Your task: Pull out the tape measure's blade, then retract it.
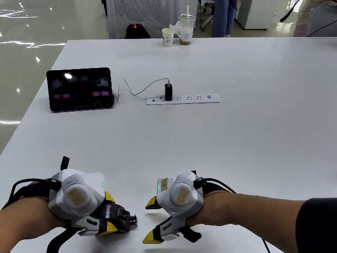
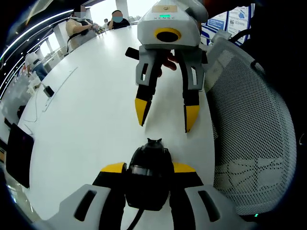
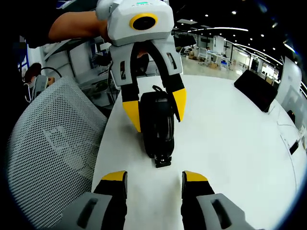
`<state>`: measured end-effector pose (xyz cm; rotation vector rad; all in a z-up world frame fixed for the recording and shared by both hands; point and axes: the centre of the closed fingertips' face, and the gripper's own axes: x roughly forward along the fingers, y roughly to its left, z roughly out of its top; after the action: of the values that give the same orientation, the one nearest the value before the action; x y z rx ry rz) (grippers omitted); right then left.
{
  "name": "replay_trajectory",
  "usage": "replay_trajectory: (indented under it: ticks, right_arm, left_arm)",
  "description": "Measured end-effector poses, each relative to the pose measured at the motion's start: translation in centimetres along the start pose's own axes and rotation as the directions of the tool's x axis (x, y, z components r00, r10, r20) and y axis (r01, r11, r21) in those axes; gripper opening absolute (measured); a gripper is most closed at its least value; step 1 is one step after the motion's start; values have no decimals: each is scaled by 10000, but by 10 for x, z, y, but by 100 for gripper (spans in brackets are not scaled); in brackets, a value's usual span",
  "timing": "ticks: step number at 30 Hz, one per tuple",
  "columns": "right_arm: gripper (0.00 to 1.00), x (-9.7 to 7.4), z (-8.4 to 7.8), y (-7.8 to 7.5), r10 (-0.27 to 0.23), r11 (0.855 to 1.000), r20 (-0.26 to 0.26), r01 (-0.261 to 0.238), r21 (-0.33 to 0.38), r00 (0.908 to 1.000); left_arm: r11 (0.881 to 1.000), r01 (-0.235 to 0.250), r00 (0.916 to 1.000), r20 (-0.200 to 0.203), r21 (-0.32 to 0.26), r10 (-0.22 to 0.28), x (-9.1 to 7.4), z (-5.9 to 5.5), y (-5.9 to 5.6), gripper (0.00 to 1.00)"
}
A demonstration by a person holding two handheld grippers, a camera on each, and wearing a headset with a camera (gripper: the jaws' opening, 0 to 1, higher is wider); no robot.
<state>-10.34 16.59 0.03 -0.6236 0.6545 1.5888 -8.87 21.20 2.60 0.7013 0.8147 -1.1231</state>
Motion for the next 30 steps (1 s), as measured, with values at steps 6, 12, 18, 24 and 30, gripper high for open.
replay_trajectory:
  ticks: [6, 12, 18, 24, 30]
  right_arm:
    - [33, 8, 4, -6, -129, 9997, 7, 129, -222, 9999]
    - [26, 18, 11, -12, -203, 9991, 8, 204, -379, 9998]
    - [16, 25, 12, -14, -133, 9971, -140, 122, -757, 9998]
    - [13, 29, 12, -12, -28, 9960, -294, 2, -890, 9996]
    - [12, 28, 13, -14, 26, 9932, -380, -70, -1161, 9993]
  left_arm:
    - [9999, 115, 9999, 98, -31, -115, 1, 0, 1, 29]
    - [9999, 159, 9998, 88, 56, -159, 2, 0, 1, 30]
    - [9998, 194, 9998, 99, 95, -195, 3, -2, 1, 30]
    - [9997, 217, 9997, 146, 123, -219, 4, -2, 1, 30]
    - [9997, 194, 9995, 239, 123, -197, 4, -2, 1, 30]
